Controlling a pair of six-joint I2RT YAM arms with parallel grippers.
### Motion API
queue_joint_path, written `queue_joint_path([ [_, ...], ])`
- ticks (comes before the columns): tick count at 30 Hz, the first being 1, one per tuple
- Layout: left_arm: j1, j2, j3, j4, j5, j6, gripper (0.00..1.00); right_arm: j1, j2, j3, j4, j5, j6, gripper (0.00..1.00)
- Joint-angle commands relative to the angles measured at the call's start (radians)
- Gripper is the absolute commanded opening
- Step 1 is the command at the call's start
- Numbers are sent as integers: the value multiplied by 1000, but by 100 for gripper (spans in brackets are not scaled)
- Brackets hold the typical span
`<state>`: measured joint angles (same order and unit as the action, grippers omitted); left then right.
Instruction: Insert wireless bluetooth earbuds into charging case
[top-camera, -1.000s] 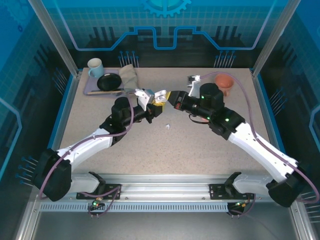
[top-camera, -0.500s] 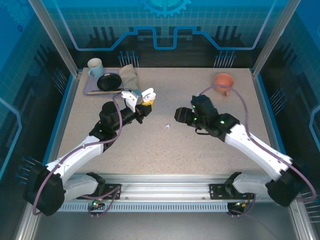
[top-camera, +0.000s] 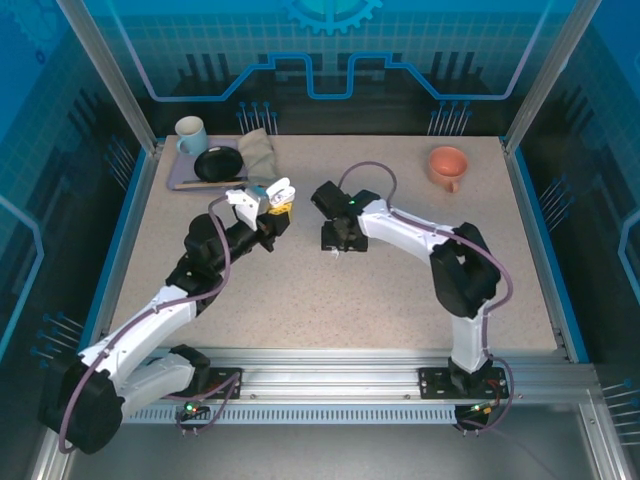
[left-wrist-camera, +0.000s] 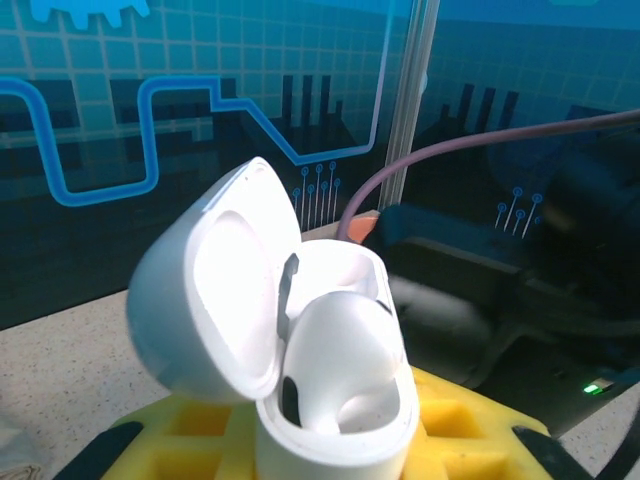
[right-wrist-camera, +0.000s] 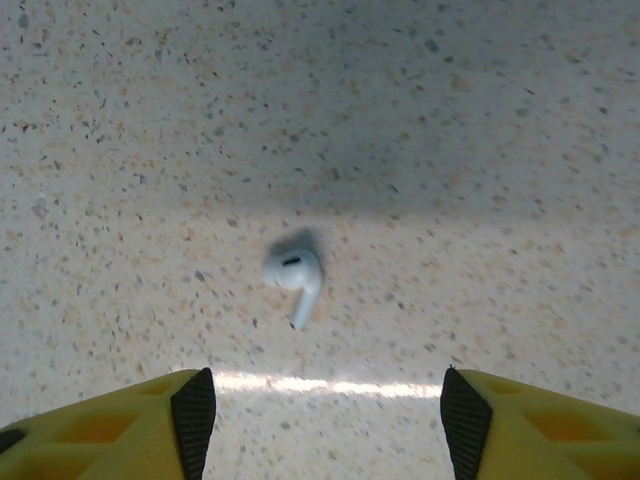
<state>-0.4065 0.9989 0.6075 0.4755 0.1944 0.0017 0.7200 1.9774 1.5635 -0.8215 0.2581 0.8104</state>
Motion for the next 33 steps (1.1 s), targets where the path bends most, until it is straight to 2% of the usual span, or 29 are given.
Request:
queue_joint_path([
  [1, 15, -28, -18, 24, -23, 1, 0, 7, 83, 78, -112, 41, 15, 63],
  [14, 28, -36, -31, 39, -23, -9, 0, 9, 217, 186, -121, 26, -8, 61],
  [27, 29, -31, -30, 45, -21, -21, 0, 3, 282, 219, -129, 36, 4, 49],
  [33, 29, -28, -31, 49, -21, -25, 0, 2, 294, 225, -130, 44, 12, 49],
])
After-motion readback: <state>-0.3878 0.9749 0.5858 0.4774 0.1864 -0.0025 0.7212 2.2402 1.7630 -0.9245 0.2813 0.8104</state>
